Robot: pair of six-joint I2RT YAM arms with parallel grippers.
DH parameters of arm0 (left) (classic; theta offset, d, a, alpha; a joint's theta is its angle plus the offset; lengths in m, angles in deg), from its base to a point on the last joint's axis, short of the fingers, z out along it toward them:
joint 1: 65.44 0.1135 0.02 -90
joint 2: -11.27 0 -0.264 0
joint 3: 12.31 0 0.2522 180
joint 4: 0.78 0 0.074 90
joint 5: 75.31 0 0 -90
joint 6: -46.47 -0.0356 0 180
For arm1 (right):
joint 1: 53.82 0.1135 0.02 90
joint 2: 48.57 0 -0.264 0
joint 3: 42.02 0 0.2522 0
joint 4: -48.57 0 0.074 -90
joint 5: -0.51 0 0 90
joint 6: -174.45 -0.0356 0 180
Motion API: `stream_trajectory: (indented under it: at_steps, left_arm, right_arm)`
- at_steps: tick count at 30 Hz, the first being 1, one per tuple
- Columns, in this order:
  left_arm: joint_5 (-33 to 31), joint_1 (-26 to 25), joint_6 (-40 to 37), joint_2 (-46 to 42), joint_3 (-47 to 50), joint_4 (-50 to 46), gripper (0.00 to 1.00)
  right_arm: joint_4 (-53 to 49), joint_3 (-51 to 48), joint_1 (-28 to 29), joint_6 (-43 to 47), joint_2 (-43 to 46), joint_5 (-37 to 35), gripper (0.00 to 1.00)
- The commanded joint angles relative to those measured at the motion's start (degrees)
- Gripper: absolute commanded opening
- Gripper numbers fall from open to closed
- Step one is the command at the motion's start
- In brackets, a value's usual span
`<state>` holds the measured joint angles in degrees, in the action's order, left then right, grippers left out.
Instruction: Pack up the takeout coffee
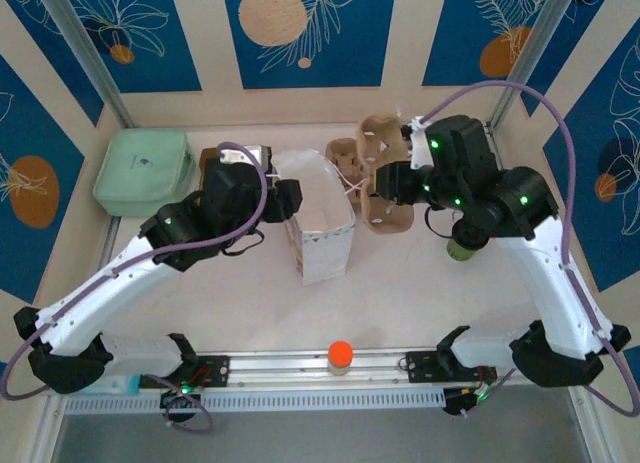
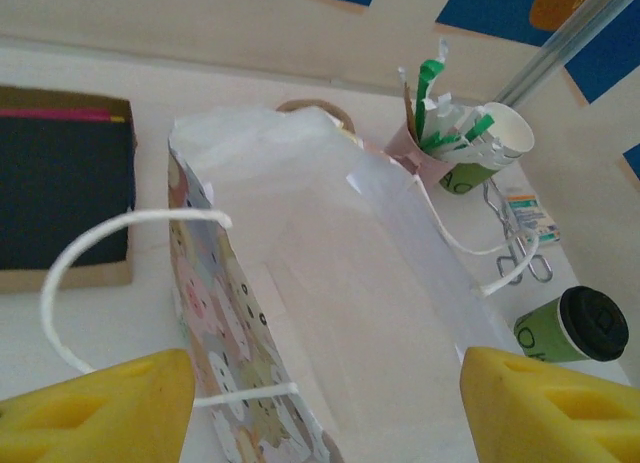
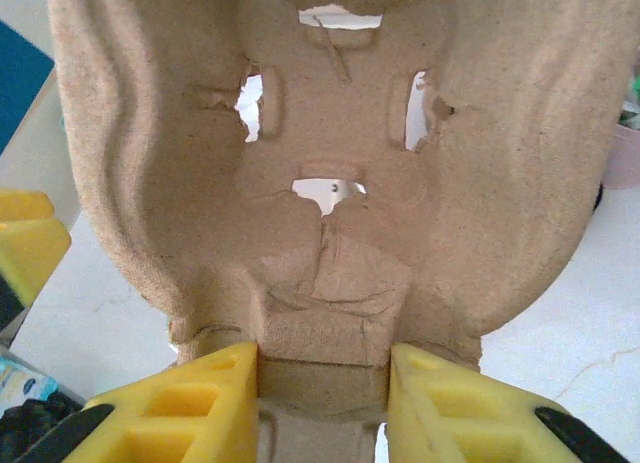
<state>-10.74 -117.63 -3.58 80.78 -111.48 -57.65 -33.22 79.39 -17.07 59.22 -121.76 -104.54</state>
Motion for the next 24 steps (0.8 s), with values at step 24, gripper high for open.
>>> stream_trajectory:
  at_steps: [24]
  left_arm:
    - [20.7, 21.3, -15.2, 15.9, -9.6, -4.7, 0.72]
  right_arm:
    - [-6.6, 20.1, 7.8, 2.2, -20.8, -3.0, 0.33]
